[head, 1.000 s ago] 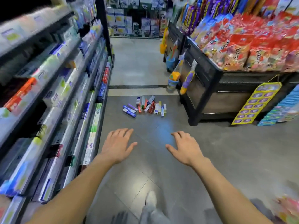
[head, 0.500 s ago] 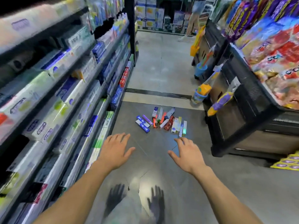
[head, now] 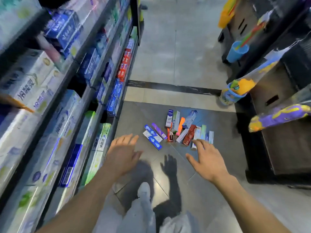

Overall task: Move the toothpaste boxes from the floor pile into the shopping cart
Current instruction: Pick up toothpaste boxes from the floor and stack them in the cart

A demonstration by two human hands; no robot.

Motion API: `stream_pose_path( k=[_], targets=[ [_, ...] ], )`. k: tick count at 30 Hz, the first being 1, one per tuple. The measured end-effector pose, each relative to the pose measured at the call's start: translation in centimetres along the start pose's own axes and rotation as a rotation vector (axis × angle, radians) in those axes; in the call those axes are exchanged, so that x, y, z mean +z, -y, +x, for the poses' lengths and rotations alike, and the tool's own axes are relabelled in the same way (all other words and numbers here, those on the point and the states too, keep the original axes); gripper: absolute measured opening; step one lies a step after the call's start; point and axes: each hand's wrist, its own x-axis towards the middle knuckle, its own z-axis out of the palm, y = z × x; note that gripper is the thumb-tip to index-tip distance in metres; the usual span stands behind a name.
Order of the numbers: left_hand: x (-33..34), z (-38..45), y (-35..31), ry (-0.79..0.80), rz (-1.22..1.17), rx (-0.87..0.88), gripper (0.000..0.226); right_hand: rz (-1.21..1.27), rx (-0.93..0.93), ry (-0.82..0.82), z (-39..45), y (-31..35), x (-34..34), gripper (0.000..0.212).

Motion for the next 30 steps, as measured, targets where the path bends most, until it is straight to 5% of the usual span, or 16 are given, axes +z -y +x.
stream_pose_path(
  k=[17, 30],
  targets=[
    [48.2, 24.0, 11.1, -0.081, -0.074, -0.094, 0.065, 0.032, -0.238, -0.063, 35.4, -4.6, 44.6, 0.055],
    [56.2, 29.8, 15.8, -0.079, 0.015, -0.073, 0.071, 0.091, -0.175, -0.025, 45.4, -1.0, 54.3, 0.048]
  ],
)
